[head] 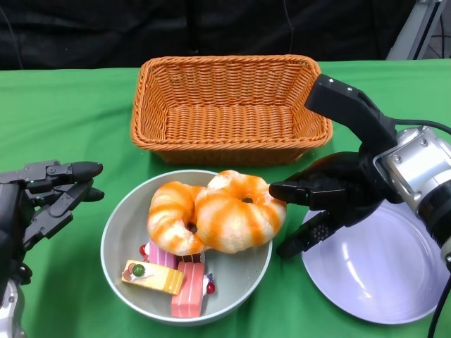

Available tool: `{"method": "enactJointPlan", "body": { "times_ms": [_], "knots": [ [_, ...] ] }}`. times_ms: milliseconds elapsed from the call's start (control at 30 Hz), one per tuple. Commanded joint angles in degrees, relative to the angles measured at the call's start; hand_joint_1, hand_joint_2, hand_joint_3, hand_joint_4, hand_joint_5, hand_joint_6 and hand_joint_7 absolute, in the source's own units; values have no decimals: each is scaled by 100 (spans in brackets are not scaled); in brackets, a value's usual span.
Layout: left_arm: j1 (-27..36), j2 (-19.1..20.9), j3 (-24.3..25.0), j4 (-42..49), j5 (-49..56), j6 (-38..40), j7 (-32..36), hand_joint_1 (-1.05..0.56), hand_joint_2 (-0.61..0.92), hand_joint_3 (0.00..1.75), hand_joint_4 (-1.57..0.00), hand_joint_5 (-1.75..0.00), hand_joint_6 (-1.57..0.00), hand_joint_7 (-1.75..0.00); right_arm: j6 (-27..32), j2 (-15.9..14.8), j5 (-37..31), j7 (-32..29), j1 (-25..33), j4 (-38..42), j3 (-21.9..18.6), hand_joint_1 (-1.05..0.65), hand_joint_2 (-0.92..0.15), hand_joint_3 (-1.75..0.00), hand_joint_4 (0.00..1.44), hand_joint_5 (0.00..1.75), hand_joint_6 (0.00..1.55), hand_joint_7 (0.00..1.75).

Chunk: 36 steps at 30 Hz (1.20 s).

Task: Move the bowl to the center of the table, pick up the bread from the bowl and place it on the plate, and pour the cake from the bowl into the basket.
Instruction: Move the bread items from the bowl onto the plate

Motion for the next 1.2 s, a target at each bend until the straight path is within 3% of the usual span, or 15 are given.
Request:
{"method": "enactJointPlan", "body": {
  "times_ms": [33, 533, 733, 1000, 1067, 1167, 1200],
  "knots": [
    [-70, 61, 15, 53, -23, -79, -8, -11, 92, 28, -100, -77, -128, -3, -61, -34, -53, 25, -48, 16, -15, -99, -92, -51, 42, 0, 0, 0],
    [-84, 99, -17, 135, 27, -109, 2, -12, 92, 26, -101, -76, -128, -2, 85, 103, -83, 28, -156, 151, 22, -97, -92, -50, 54, 6, 0, 0],
    [-75, 129, -57, 144, 125, -143, 93, -12, 92, 25, -100, -75, -127, -2, 486, 228, -11, -207, -246, 292, -156, -87, -92, -42, 56, 6, 5, 2],
    [-78, 106, -25, 150, 99, -137, 53, -11, 92, 25, -101, -75, -128, -2, 1050, 401, 56, -1014, -208, 151, -498, -65, -92, -20, 72, 11, 26, 7],
    [-81, 111, -24, 161, 102, -143, 49, -11, 92, 25, -100, -75, -128, -2, 1079, 444, 74, -1263, -160, 107, -591, -56, -92, -10, 84, 15, 44, 11],
    [-81, 116, -27, 169, 118, -159, 61, -11, 92, 25, -100, -75, -128, -2, 1146, 491, 119, -1521, -119, 65, -726, -54, -92, -7, 87, 16, 49, 12],
    [-81, 119, -30, 173, 129, -170, 70, -12, 92, 25, -100, -75, -127, -2, 1186, 517, 145, -1657, -100, 49, -808, -45, -92, -5, 95, 19, 54, 12]
  ]
}}
